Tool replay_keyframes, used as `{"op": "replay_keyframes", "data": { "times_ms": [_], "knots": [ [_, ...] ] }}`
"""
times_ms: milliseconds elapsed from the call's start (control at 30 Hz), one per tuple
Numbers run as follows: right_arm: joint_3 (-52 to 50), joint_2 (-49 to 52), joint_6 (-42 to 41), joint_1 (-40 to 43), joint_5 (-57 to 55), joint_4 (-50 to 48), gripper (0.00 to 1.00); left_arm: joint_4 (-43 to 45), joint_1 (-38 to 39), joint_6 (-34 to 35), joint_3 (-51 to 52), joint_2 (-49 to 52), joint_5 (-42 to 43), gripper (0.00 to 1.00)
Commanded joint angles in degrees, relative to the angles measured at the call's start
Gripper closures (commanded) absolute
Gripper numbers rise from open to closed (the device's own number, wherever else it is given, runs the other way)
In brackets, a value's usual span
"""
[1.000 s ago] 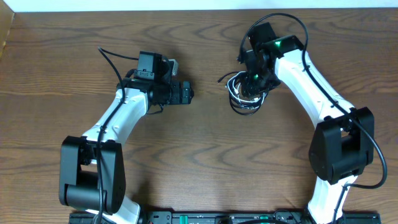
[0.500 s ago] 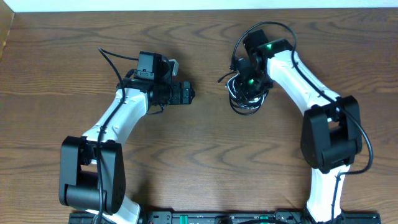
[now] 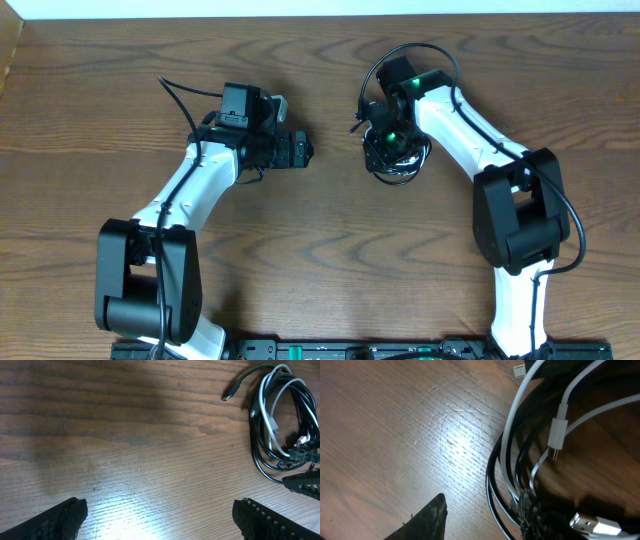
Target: Untangle cables
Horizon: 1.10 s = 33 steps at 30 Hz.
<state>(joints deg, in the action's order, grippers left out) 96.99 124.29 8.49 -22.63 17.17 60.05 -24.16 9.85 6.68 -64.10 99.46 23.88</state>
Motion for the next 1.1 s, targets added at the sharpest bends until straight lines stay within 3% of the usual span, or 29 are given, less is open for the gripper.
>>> {"op": "replay_keyframes", "data": {
  "times_ms": [0, 167, 500, 733, 1067],
  "knots": [
    [-0.35, 2.08, 1.14, -0.09, -0.81, -0.46, 0.56, -0.61, -0.17, 0.39, 0.46, -0.02, 0.5, 0.02],
    [-0.35, 2.16, 5.51, -0.09, -3.19, -0.72, 0.57, -1.09, -0.17, -1.73, 0.46, -0.02, 0.52, 0.02],
    [-0.35, 2.16, 5.49, 1.27, -5.77, -2.47, 0.61, -1.07, -0.17, -1.88, 0.46, -0.02, 0.52, 0.02],
    [-0.35, 2.16, 5.27, 1.6, -5.64, -2.16, 0.99, -1.05, -0.17, -2.12, 0.46, -0.02, 0.5, 0.02],
    [-0.28, 0.46, 3.08, 1.68, -2.84, -1.31, 0.99, -1.22, -0.17, -2.12, 0.46, -0.02, 0.52, 0.02]
  ]
}}
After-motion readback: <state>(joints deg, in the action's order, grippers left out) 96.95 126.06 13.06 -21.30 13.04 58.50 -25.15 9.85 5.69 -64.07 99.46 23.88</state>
